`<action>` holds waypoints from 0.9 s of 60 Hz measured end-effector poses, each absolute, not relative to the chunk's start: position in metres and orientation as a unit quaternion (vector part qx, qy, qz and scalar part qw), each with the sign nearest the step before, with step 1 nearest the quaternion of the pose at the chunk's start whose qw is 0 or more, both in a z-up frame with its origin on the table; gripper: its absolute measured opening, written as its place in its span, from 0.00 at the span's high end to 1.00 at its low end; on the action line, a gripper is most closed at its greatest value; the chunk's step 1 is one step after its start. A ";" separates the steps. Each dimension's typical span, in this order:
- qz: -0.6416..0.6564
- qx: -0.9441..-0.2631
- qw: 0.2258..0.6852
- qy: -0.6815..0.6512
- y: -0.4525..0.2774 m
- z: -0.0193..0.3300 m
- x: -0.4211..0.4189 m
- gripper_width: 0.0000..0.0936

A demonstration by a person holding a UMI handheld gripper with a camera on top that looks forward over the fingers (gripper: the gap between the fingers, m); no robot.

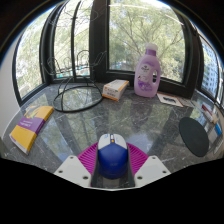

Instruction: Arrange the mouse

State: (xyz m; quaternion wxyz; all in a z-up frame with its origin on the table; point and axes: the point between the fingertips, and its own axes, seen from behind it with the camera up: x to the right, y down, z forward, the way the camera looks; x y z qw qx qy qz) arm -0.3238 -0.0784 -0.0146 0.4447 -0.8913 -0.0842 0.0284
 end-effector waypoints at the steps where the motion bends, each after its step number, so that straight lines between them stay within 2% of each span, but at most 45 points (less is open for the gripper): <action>1: 0.030 -0.891 0.445 -0.085 -0.078 -0.014 -0.324 0.56; 6: 0.040 -0.892 0.441 -0.089 -0.078 -0.013 -0.326 0.61; 10: 0.050 -0.894 0.435 -0.097 -0.078 -0.010 -0.328 0.62; 14: 0.065 -0.882 0.456 -0.100 -0.072 0.018 -0.331 0.63; 20: 0.089 -0.851 0.508 -0.100 -0.057 0.093 -0.327 0.63; 30: 0.095 -0.770 0.628 -0.060 -0.019 0.256 -0.252 0.63; 32: 0.090 -0.756 0.646 -0.050 -0.013 0.282 -0.231 0.63; 35: 0.078 -0.747 0.659 -0.029 -0.004 0.298 -0.195 0.63; 38: 0.063 -0.745 0.664 -0.018 -0.003 0.297 -0.153 0.63; 41: 0.039 -0.759 0.650 -0.007 0.011 0.279 -0.118 0.63; 48: 0.008 -0.816 0.578 0.017 0.016 0.183 -0.047 0.63; 51: -0.003 -0.837 0.546 0.024 0.005 0.122 -0.023 0.63; 54: -0.012 -0.859 0.511 0.025 0.009 0.092 -0.008 0.63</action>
